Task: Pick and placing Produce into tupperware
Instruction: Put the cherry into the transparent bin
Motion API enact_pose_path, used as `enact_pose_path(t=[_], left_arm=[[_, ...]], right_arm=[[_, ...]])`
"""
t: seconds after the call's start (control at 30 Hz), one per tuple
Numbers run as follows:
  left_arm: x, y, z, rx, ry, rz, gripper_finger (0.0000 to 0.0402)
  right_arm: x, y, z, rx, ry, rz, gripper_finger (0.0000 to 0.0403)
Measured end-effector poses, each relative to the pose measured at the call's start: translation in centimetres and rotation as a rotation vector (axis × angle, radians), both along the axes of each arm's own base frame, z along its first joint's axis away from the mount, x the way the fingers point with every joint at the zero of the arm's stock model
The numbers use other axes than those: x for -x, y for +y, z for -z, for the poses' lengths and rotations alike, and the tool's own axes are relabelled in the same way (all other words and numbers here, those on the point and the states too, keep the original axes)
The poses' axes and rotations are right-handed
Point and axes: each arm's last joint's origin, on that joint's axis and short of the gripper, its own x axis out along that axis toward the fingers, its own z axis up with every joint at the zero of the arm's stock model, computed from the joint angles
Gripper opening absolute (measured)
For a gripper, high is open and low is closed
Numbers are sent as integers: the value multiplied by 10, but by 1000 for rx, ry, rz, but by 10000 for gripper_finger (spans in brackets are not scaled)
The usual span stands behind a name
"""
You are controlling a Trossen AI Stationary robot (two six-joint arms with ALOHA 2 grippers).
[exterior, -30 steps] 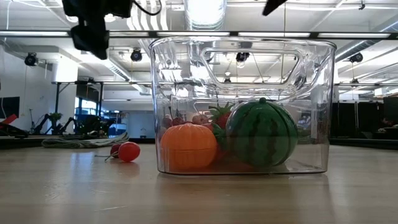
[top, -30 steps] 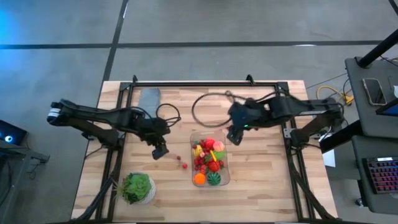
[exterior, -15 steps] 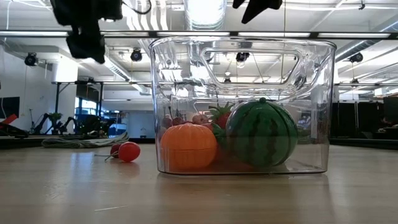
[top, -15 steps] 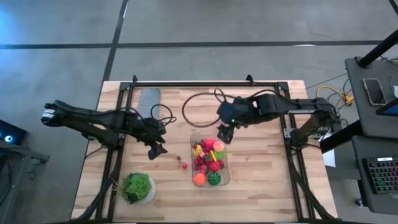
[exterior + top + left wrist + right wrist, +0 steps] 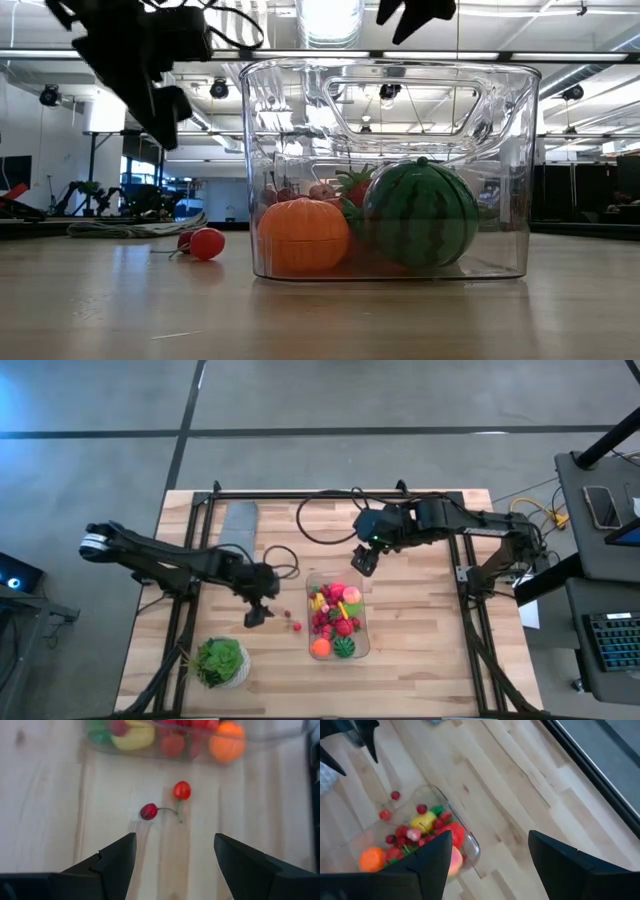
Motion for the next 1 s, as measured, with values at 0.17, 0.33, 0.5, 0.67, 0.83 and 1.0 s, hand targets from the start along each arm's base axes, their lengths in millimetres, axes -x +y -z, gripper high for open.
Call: enact_pose_path(t=[0.17, 0.33, 0.5, 0.67, 0.83, 1.0], left_arm=[[-13, -3, 23, -78, 75, 119, 252], [-26, -5, 44, -90, 139, 132, 252], [-40, -7, 53, -87, 109, 130, 252], [-48, -8, 60, -112, 82, 116, 244], [-51, -7, 64, -131, 86, 105, 222], [-57, -8, 70, -128, 62, 101, 199]], right_arm=[[7, 0, 3, 2, 72, -2, 251], [14, -1, 1, 20, 102, 6, 248], [19, -1, -3, 33, 98, 2, 247], [22, -2, -4, 56, 114, 3, 246], [23, -2, -3, 64, 126, -9, 245], [23, -2, -3, 68, 130, -17, 242]])
